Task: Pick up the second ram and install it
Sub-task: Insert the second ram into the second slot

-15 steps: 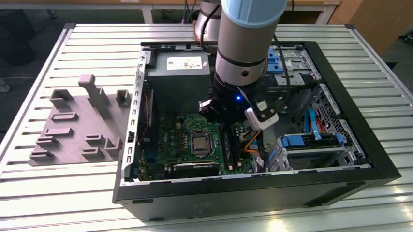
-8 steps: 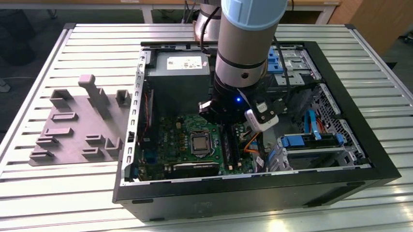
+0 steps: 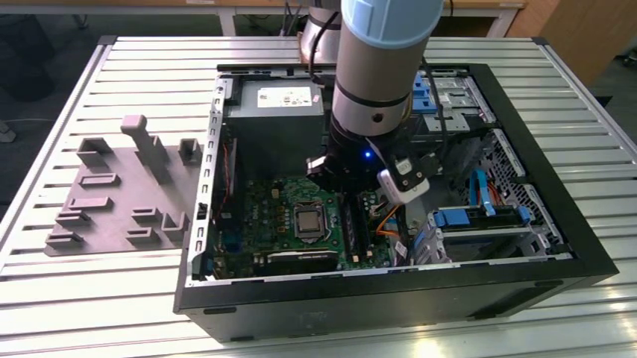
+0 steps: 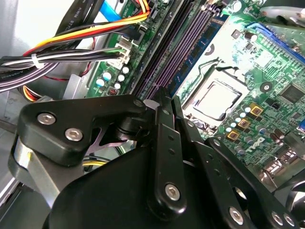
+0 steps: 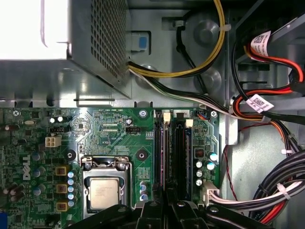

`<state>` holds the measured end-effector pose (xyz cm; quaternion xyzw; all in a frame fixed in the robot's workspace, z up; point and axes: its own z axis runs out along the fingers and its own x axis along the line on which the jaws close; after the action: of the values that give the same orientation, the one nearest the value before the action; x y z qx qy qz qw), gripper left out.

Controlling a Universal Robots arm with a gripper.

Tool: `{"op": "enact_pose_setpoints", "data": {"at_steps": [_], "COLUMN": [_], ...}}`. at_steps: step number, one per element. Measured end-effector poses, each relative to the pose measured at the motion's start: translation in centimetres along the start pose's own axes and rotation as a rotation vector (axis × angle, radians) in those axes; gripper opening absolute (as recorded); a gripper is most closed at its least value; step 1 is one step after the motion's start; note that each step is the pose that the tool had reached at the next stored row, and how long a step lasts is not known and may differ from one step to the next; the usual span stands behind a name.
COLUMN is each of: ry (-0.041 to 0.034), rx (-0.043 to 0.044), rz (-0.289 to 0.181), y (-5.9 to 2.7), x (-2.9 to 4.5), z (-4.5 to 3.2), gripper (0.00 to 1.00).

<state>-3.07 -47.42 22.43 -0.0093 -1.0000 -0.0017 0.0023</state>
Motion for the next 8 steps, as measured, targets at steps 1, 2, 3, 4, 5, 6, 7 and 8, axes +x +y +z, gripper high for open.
{"op": "enact_pose_setpoints", "data": {"at_steps": [1, 2, 3, 4, 5, 6, 7, 8], "ry": [0.0, 0.0, 0.0, -0.0001, 0.0, 0.0, 0.0, 0.0], "rx": [0.0, 0.0, 0.0, -0.0001, 0.0, 0.0001, 0.0002, 0.0001], "rz": [0.001, 0.001, 0.001, 0.002, 0.002, 0.002, 0.003, 0.003], "y": [0.0, 0.0, 0.0, 0.0, -0.01, -0.02, -0.02, -0.03], "x": [0.0, -0.01, -0.02, -0.02, -0.03, -0.04, -0.05, -0.06], "z": [0.03, 0.08, 0.13, 0.19, 0.23, 0.28, 0.31, 0.35], "gripper": [0.14, 0.14, 0.14, 0.14, 0.14, 0.14, 0.14, 0.14]}}
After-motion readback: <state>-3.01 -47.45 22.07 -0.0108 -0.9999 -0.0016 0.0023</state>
